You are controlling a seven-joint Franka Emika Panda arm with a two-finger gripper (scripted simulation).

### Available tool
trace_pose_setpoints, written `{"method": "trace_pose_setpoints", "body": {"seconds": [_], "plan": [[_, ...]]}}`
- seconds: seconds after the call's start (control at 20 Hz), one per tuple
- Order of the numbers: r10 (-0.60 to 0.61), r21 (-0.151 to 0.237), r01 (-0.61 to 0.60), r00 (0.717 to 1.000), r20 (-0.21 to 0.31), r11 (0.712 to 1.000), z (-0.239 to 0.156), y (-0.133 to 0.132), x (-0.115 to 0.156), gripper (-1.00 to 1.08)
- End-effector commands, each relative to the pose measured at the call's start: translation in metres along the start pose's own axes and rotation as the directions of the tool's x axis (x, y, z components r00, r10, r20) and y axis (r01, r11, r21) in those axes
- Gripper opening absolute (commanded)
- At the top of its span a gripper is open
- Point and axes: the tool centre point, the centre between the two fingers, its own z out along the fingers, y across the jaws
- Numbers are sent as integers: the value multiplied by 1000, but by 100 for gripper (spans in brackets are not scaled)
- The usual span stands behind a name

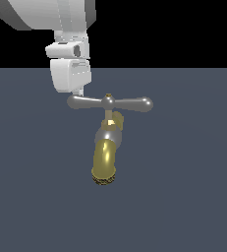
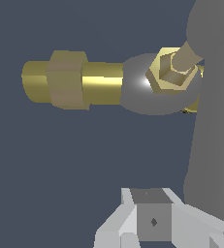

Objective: Turn on the faucet by rotating a designated handle.

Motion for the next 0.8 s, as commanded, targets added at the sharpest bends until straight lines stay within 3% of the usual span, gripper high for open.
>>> {"method": "trace_pose_setpoints", "body": {"seconds": [0.0, 0.75], "plan": [[0, 0, 0, 1000, 0, 1000, 0, 8, -1, -100], [0, 0, 0, 1000, 0, 1000, 0, 59, -6, -100]]}}
